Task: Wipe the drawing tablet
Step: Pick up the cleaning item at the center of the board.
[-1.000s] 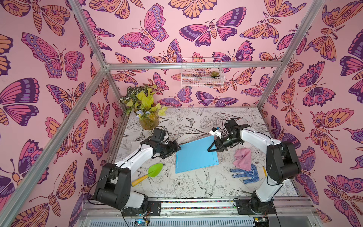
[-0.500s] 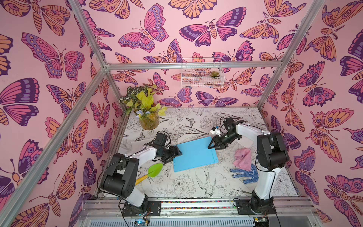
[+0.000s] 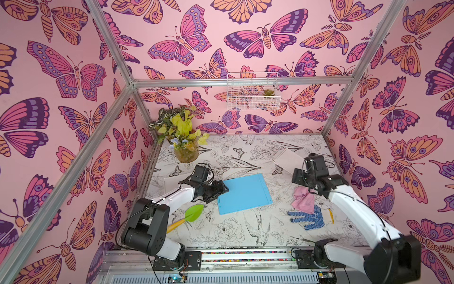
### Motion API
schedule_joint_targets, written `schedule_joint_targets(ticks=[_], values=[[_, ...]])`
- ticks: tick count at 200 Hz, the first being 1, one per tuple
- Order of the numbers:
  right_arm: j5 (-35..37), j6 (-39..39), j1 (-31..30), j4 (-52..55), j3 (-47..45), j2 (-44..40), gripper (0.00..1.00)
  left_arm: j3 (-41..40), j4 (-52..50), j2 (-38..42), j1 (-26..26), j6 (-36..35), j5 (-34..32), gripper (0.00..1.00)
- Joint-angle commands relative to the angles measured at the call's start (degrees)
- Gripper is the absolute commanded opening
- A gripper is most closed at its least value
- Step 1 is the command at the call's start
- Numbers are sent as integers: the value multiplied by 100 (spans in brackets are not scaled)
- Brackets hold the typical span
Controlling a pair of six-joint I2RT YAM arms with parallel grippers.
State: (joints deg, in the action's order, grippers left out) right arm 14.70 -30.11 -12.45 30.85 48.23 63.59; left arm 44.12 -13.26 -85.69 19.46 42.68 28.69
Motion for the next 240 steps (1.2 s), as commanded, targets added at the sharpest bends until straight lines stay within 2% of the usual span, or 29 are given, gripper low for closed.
schedule_joint_targets(ticks=[1,35,59,75,130,164,172,189,203,224,240], values=[[1006,-1380,85,-108,-659,-144,85,-57,-35,81,75,41,-65,82],[467,-1620,254,-502,-1206,73,84,91,-295,-73,58,-99,-106,80],[90,-1741,441,-920,-1466,330,78,180,-526,-69,36,-242,-237,79],[-112,-1744,480,-1249,-1525,516,69,219,-675,-54,14,-352,-324,77],[-319,-1976,528,-1860,-1672,1100,53,185,-863,-55,14,-510,-473,72],[-421,-2000,620,-1972,-1651,1289,51,183,-879,-96,14,-514,-546,70],[-454,-1972,652,-2038,-1666,1334,46,185,-909,-99,14,-531,-587,69],[-595,-1963,768,-2084,-1659,1372,16,226,-1036,-99,14,-550,-729,67],[-723,-1766,809,-2006,-1559,1232,1,279,-1134,-108,14,-611,-796,64],[-744,-1128,637,-2131,-1420,707,0,364,-1282,-139,14,-672,-929,59],[-571,-419,190,-2255,-1296,247,0,428,-1373,-209,14,-697,-998,56]])
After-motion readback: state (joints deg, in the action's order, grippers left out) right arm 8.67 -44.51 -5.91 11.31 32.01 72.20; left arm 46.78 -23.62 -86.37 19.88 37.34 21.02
